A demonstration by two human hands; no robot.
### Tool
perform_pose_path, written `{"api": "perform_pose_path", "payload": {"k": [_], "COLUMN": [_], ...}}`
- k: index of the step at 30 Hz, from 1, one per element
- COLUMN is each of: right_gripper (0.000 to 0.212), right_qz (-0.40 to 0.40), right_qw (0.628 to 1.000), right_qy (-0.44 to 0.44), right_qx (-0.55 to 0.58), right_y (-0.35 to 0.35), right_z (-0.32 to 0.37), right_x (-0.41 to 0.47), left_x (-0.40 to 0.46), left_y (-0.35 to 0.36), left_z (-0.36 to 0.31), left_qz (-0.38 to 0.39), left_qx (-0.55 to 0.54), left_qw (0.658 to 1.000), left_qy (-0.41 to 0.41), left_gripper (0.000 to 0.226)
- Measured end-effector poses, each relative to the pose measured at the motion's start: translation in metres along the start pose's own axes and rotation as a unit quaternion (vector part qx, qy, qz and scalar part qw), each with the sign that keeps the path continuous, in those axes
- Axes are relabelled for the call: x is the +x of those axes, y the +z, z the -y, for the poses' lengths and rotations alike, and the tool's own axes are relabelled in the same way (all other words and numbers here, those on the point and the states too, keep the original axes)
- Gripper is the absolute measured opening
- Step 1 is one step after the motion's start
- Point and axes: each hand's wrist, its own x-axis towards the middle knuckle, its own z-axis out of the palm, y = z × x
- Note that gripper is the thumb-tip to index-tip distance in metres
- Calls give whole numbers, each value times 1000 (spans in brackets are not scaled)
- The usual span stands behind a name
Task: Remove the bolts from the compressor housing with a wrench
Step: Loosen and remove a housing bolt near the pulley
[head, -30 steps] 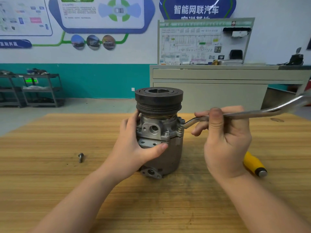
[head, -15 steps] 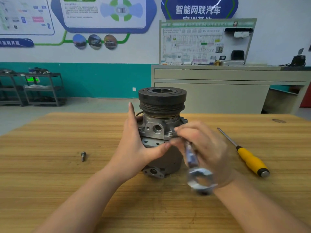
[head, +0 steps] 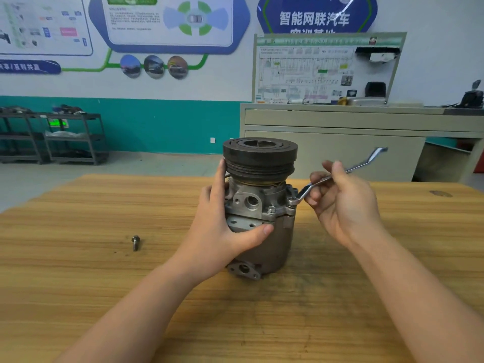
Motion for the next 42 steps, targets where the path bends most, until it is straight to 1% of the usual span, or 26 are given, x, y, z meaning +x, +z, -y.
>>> {"api": "perform_pose_path", "payload": {"k": [2, 4, 5, 6, 9, 12, 15, 17, 18, 21, 23, 24, 25, 26, 27, 28, 29, 31, 33, 34, 35, 36, 37, 38, 40, 42], "right_gripper": [25, 26, 24, 21, 17, 15, 14, 27, 29, 11, 11, 8, 15, 27, 32, 29, 25, 21, 23, 24, 24, 25, 27, 28, 31, 29], "right_qz": [-11, -37, -45, -46, -17, 61, 140, 185, 202, 230, 244, 239, 222, 203, 183, 156, 123, 41, -17, -33, -40, -41, -41, -42, -42, -39], "right_qw": [999, 995, 993, 990, 956, 913, 848, 803, 780, 704, 669, 662, 669, 702, 757, 816, 865, 939, 986, 997, 999, 996, 993, 992, 992, 997], "right_qy": [-2, -49, -88, -132, -263, -345, -421, -459, -475, -518, -537, -547, -553, -541, -507, -465, -422, -308, -144, -58, 19, 73, 98, 98, 55, -16], "right_qx": [44, 77, 58, 15, -126, -212, -290, -332, -353, -427, -453, -453, -444, -416, -368, -306, -244, -150, -81, -45, -13, 15, 43, 70, 105, 71], "right_y": [0, -2, -3, -4, -2, 0, -2, -4, -5, -5, -4, -4, -4, -5, -4, -2, -1, 0, 2, 2, 2, 2, 0, -1, -4, -5], "right_z": [3, 7, 9, 11, 9, 4, 1, -1, -3, -8, -10, -10, -10, -12, -13, -14, -14, -12, -8, -6, -4, -3, -2, -1, 3, 7], "right_x": [-2, -8, -12, -17, -27, -38, -43, -44, -44, -47, -48, -48, -47, -47, -48, -48, -47, -37, -19, -10, -3, 1, 4, 5, 2, -3], "left_x": [0, 1, 0, 0, 0, 0, 0, 0, 0, 2, 3, 3, 2, 2, 1, 1, 0, 0, 0, 1, 1, 1, 1, 1, 1, 0], "left_y": [0, -1, -1, -1, -1, -1, -1, -1, -1, -1, -1, -1, -1, -1, -1, -1, -1, -1, -2, -1, -1, -1, 0, 0, 0, -1], "left_z": [0, -1, -1, -1, -1, -1, 0, 1, 1, 2, 2, 2, 2, 2, 2, 2, 2, 2, 1, 1, 1, 2, 2, 2, 1, -1], "left_qz": [1, 2, 1, 0, -2, 0, -2, -5, -5, -2, -4, -6, -8, -9, -9, -8, -7, -7, -6, -6, -6, -6, -6, -6, -6, -3], "left_qx": [-1, -2, -1, 0, 3, 3, 3, 5, 6, 5, 4, 8, 10, 10, 8, 6, 6, 7, 6, 4, 1, -1, -2, -2, -5, -10], "left_qw": [1000, 1000, 1000, 1000, 1000, 1000, 1000, 1000, 1000, 1000, 1000, 1000, 1000, 1000, 1000, 1000, 1000, 1000, 1000, 1000, 1000, 1000, 1000, 1000, 1000, 1000], "left_qy": [2, 0, 0, 0, 2, 5, 7, 11, 13, 12, 11, 12, 12, 12, 12, 11, 11, 12, 11, 10, 8, 7, 7, 7, 8, 7], "left_gripper": [122, 122, 122, 122, 123, 124, 122, 121, 121, 125, 127, 128, 127, 126, 125, 125, 124, 122, 122, 122, 121, 121, 121, 121, 121, 121]}}
